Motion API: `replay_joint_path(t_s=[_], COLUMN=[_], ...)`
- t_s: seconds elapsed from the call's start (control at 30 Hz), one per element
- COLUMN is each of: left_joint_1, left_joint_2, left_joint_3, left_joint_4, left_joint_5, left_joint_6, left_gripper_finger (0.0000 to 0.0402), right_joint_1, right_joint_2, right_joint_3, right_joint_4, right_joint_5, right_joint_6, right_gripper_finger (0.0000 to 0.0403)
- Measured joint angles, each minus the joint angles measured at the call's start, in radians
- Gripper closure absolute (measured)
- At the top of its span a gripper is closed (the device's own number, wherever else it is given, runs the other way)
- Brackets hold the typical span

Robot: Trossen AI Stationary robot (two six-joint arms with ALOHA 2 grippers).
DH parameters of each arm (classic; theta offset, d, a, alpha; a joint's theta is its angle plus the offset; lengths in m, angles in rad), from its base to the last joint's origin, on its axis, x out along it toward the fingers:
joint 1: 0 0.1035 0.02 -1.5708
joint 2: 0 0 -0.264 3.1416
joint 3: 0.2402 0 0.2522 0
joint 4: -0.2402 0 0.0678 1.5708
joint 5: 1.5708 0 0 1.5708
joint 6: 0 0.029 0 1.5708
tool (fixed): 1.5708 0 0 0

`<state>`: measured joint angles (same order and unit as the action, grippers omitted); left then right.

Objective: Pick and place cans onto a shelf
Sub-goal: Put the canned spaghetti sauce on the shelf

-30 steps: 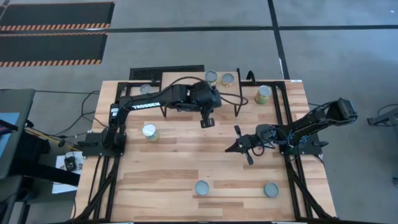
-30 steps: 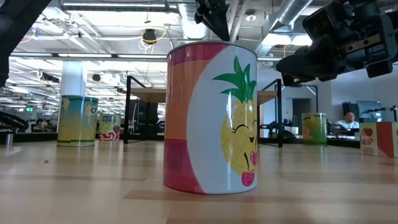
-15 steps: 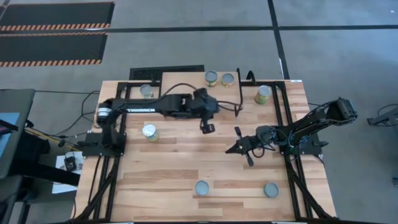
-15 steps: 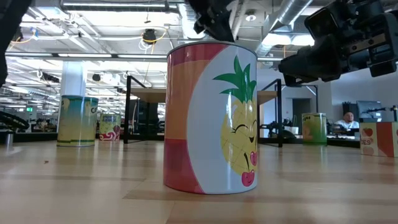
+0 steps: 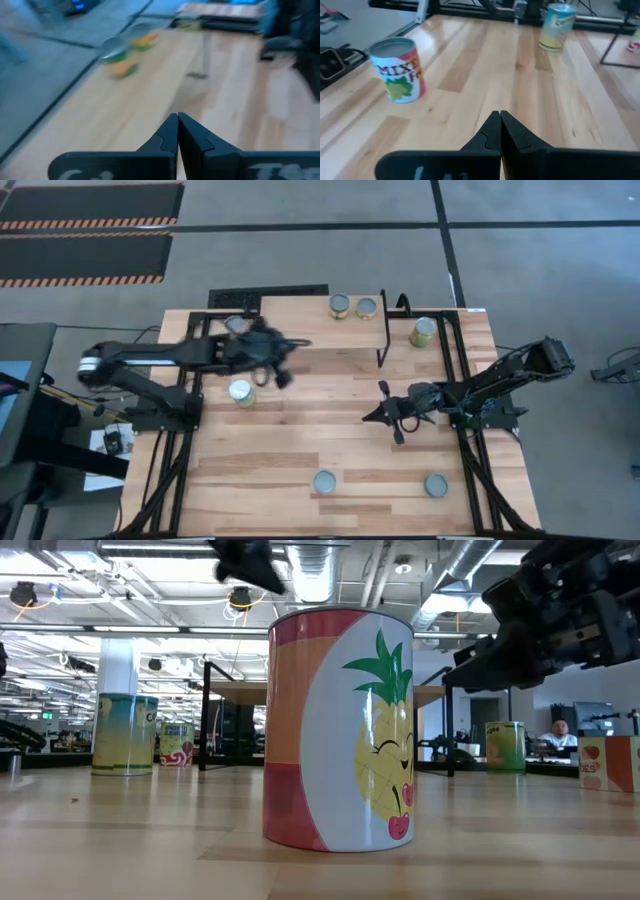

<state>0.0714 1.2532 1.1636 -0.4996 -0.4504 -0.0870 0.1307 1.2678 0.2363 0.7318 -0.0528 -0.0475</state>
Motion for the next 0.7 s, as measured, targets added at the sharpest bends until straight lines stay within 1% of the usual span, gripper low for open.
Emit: replay_joint_path(t_s=[0.07, 0.17, 0.23, 0.3, 0.43, 0.5, 0.6, 0.7], left_joint_1=[0.028, 0.117, 0.202, 0.297, 0.470, 0.538, 0.618, 0.679], left_joint_2=[-0.082, -0.186, -0.227, -0.244, -0.233, -0.212, -0.175, -0.129], left_joint_3=[-0.024, -0.050, -0.055, -0.057, -0.057, -0.057, -0.057, -0.057], left_joint_4=[-0.072, -0.212, -0.296, -0.373, -0.461, -0.484, -0.514, -0.520], left_joint_5=[-0.043, -0.062, -0.042, 0.003, 0.120, 0.169, 0.204, 0.214], left_joint_6=[-0.019, -0.049, -0.060, -0.050, 0.080, 0.130, 0.208, 0.284], left_gripper_finger=[0.0401, 0.0401, 0.0401, 0.0401, 0.0401, 0.0401, 0.0401, 0.0401], right_joint_1=[-0.015, -0.031, -0.042, -0.057, -0.105, -0.140, -0.183, -0.197], right_joint_2=[0.000, 0.000, 0.000, 0.000, -0.017, -0.035, -0.065, -0.109], right_joint_3=[0.000, 0.000, 0.000, 0.005, 0.031, 0.039, 0.042, 0.042], right_joint_4=[0.001, 0.008, 0.012, 0.014, 0.019, 0.017, -0.003, -0.070], right_joint_5=[0.001, 0.000, -0.001, -0.002, -0.003, -0.026, -0.104, -0.132], right_joint_6=[0.012, 0.019, 0.018, 0.011, -0.049, -0.064, -0.064, -0.056], right_gripper_finger=[0.0392, 0.0392, 0.0392, 0.0392, 0.0392, 0.0392, 0.0392, 0.0392])
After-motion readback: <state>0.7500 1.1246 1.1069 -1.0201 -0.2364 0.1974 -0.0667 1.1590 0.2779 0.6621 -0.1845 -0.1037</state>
